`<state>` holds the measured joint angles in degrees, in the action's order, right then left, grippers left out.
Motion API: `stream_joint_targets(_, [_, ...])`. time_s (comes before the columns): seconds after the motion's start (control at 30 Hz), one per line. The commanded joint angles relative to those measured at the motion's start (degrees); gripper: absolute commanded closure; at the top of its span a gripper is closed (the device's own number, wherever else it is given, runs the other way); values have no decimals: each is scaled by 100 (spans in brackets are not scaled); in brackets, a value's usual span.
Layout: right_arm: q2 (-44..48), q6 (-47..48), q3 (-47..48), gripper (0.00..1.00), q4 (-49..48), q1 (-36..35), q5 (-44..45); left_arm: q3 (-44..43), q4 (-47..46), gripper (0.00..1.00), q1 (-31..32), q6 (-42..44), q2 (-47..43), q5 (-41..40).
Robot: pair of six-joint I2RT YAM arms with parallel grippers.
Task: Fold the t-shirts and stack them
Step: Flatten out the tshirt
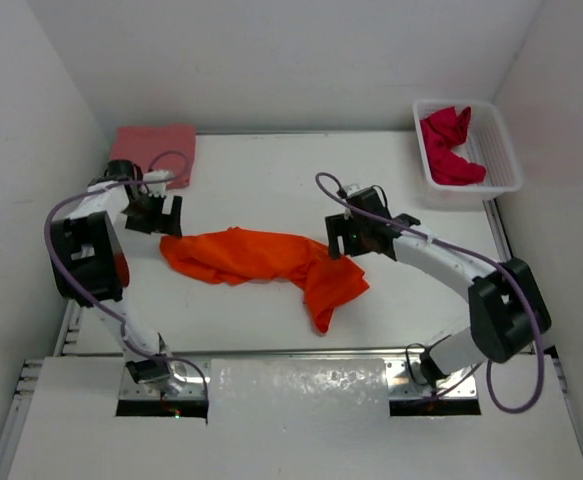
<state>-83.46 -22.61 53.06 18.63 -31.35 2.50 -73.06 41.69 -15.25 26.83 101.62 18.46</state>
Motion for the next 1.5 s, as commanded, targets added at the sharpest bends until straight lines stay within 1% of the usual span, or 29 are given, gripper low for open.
stream_joint_targets(0.0, [-170,-489,-181,24,413,445,-65,-252,-29,0,-40,227,445,78])
stream_joint_targets(0.13, [-372,-710,-586,25,246,876,-417,-569,66,0,47,-11,823,851])
stream_joint_targets(0.23, [-811,-569,-682,26,81,885,-566,-298,242,1,267,103,859,775])
stream_joint_targets(0.27, [-908,-578,-726,27,-25,877,-793,-210,278,2,268,121,894,608])
stream_joint_targets(0.33, [-1154,-621,-788,29,-332,877,-1031,19,348,6,84,156,929,807])
stream_joint_targets(0.43, [-1461,-815,-771,40,-526,877,-1410,-102,916,37,30,357,1087,1448])
stream_joint_targets(0.47, [-1515,-841,-762,53,-580,877,-1480,-164,1041,61,30,393,1122,1572])
stream_joint_targets(0.53, [-1550,-929,-736,70,-676,885,-1516,-270,1279,93,30,472,1079,1784])
stream_joint_targets(0.57, [-1559,-929,-692,77,-694,894,-1481,-357,1306,100,30,472,1001,1810])
stream_joint_targets(0.6, [-1568,-955,-631,91,-703,903,-1516,-437,1341,100,30,507,974,1958])
stream_joint_targets(0.67, [-1603,-964,-245,100,-633,991,-1595,-943,1578,100,30,604,965,2275])
stream_joint_targets(0.7, [-1586,-869,-43,100,-572,1043,-1473,-1200,1561,100,30,517,938,2529])
stream_joint_targets(0.77, [-1594,-614,895,100,-335,1245,-1236,-2040,713,100,48,-228,738,2627])
stream_joint_targets(0.8, [-1655,-230,1334,100,-169,1324,-1078,-2342,282,100,74,-527,675,2610])
stream_joint_targets(0.83, [-1752,-35,2461,100,233,1473,-789,-2667,-583,100,179,-1060,631,2549])
stream_joint_targets(0.9, [-2208,432,3732,100,666,1640,-611,-3870,-1422,100,363,-1398,657,2365])
stream_joint_targets(0.93, [-2357,563,4930,100,1033,1789,-550,-4309,-1584,100,399,-1635,709,2303])
stream_joint_targets(1.0, [-2578,941,5782,100,1238,1896,-321,-5440,-2013,100,417,-1891,911,2276])
stream_joint_targets(1.03, [-2535,1082,6099,100,1248,1966,-260,-5682,-2068,100,417,-2005,990,2276])
stream_joint_targets(1.07, [-2465,1344,6068,100,1196,1984,2,-5806,-2086,100,417,-1980,991,2363])
stream_joint_targets(1.13, [-2035,1557,5472,100,820,2036,127,-5581,-2069,100,426,-1814,843,2504])
stream_joint_targets(1.2, [-1554,1812,4605,100,529,2046,58,-5055,-2016,100,443,-1656,640,2697])
stream_joint_targets(1.23, [-1394,1848,4321,100,292,2037,14,-4382,-1998,100,443,-1385,370,2759])
stream_joint_targets(1.27, [-1253,1900,4040,100,203,2045,-30,-4044,-1964,100,461,-1199,210,2847])
stream_joint_targets(1.33, [-831,1979,3109,100,-87,2037,-197,-3420,-1657,100,452,-471,-202,2935])
stream_joint_targets(1.37, [-682,1980,2723,100,-201,2037,-224,-2843,-1482,100,461,-146,-326,3022])
stream_joint_targets(1.4, [-524,1962,1909,99,-333,2037,-224,-2532,-1053,100,478,188,-449,3076])
stream_joint_targets(1.43, [-261,1954,1527,97,-525,2037,-224,-2199,-806,100,522,1026,-703,3128])
stream_joint_targets(1.47, [-145,1858,1132,89,-597,2037,-224,-1473,-211,100,601,1531,-827,2981])
